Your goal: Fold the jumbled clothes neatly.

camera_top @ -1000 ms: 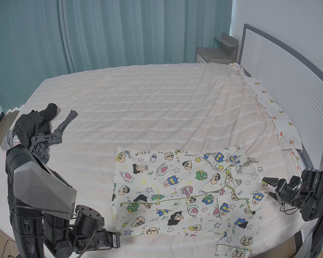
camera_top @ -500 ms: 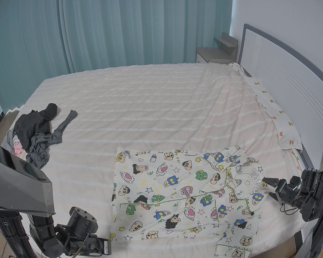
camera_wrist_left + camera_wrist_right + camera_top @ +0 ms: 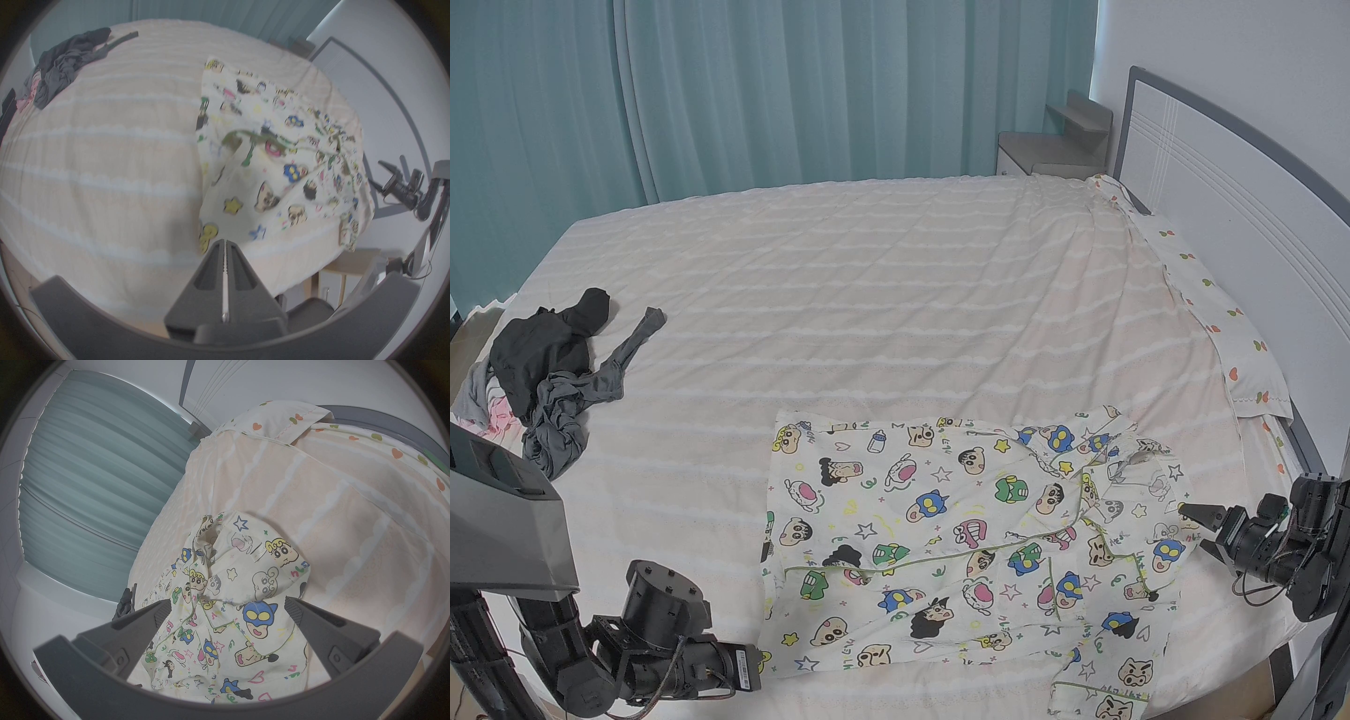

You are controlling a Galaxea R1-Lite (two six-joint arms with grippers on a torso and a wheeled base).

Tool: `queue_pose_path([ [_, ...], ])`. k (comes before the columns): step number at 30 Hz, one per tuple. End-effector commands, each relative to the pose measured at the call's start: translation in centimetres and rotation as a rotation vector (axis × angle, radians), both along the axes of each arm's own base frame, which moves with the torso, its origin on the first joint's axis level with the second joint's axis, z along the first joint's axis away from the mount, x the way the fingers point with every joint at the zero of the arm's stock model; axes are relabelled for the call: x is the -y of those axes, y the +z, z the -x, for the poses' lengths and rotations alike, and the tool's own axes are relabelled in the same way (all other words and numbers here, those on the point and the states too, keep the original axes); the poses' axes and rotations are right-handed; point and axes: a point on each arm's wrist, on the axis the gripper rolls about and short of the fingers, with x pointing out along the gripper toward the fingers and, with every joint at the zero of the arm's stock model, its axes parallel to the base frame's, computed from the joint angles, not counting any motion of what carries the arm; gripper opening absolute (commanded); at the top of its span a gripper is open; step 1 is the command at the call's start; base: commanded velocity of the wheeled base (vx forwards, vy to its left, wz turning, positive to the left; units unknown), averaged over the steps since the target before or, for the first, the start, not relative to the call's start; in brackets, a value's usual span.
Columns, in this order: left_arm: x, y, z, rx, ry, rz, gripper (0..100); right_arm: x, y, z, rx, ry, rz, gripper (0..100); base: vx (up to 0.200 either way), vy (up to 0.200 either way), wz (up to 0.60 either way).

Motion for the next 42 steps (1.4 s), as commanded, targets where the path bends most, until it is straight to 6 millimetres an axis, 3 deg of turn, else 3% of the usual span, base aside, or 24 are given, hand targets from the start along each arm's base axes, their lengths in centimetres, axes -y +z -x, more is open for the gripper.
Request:
queue_pose_path([
  [1, -0.1, 0.5, -1.3, 0.071, 0.03, 0.039, 0, 0.0, 0.1, -0.1, 0.014, 0.0, 0.003, 100, 0.0, 0.0, 0.0],
  [5, 0.4, 0.3, -2.4, 0.1, 0.025, 0.038, 0, 0.0, 0.1, 0.0, 0.012, 0.0, 0.002, 100, 0.0, 0.0, 0.0],
  [6, 0.5, 0.2, -2.6, 0.103, 0.021, 0.034, 100, 0.0, 0.1, 0.0, 0.012, 0.0, 0.002, 100, 0.0, 0.0, 0.0],
  [20, 1.8, -1.3, -7.0, 0.211, -0.047, -0.013, 100, 0.0, 0.0, -0.1, 0.008, 0.0, 0.001, 100, 0.0, 0.0, 0.0],
  [29, 2.7, -2.5, -8.2, 0.224, -0.094, -0.042, 100, 0.0, -0.1, -0.1, 0.003, 0.001, -0.001, 100, 0.0, 0.0, 0.0],
  [30, 3.0, -2.8, -8.3, 0.221, -0.101, -0.047, 0, 0.0, -0.3, -0.1, -0.003, 0.001, -0.002, 100, 0.0, 0.0, 0.0],
  [42, 2.3, -3.0, -8.3, 0.231, -0.024, -0.122, 0, 0.0, -0.3, -0.1, -0.006, 0.003, -0.003, 100, 0.0, 0.0, 0.0],
])
